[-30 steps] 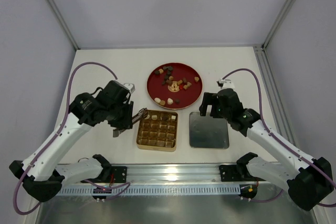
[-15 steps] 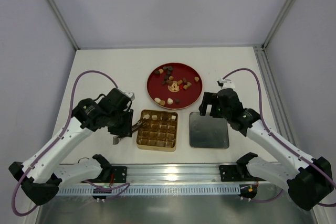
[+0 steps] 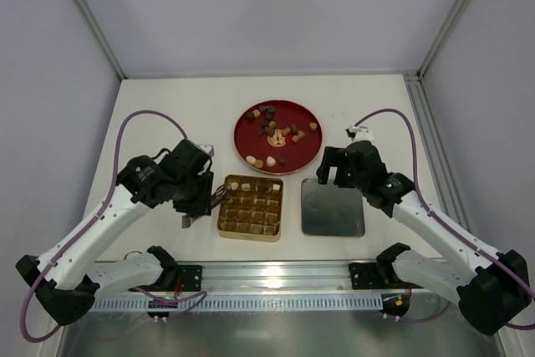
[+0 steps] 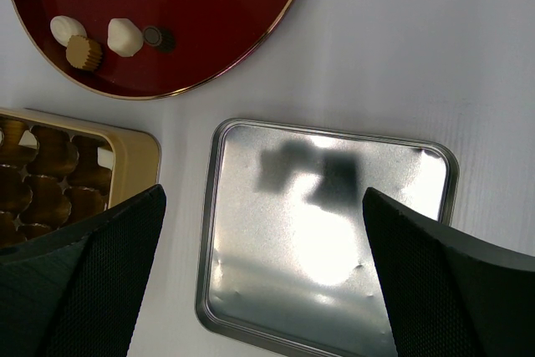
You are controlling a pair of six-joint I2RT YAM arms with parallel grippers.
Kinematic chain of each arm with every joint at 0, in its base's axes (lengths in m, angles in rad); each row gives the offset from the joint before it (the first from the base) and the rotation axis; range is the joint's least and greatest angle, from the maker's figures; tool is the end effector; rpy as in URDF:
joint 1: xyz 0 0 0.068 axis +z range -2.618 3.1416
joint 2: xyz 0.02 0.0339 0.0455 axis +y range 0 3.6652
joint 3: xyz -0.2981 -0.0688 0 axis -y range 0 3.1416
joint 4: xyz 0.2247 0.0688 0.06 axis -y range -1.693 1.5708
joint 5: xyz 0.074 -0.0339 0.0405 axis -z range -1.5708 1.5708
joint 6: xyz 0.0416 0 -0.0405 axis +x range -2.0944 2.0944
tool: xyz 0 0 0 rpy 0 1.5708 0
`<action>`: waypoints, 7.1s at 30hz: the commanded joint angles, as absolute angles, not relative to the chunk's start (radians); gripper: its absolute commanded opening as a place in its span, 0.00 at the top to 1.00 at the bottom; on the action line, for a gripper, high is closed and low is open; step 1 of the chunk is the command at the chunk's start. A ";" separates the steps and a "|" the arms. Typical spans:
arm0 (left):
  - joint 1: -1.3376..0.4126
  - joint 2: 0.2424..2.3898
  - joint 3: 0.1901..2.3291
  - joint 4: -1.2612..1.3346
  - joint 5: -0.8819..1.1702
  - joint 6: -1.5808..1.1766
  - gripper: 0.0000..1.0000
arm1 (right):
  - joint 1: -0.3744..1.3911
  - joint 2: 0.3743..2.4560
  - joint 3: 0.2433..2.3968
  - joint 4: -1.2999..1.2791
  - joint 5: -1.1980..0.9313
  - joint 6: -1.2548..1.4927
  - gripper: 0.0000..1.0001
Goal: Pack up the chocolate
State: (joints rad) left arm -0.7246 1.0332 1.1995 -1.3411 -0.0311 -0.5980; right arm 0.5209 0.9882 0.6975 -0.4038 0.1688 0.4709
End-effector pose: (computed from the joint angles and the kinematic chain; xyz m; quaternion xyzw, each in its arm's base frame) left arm 0.0934 -0.0810 0.3593 0.0590 0.9786 -0.1088 0.1646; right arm 0.1569 0.0819 0.2819 0.0132 0.9029 0.1340 0.4081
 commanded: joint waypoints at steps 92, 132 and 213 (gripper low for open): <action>-0.724 1.867 1.805 -1.195 -0.038 -0.339 0.59 | 0.508 0.868 0.680 -0.434 0.187 0.457 0.00; -0.704 1.953 1.987 -1.236 -0.104 -0.325 0.68 | 0.495 0.881 0.686 -0.423 0.179 0.448 0.00; -0.781 1.344 1.534 -1.322 -0.026 -0.472 0.67 | 0.492 0.937 0.703 -0.393 0.202 0.486 0.00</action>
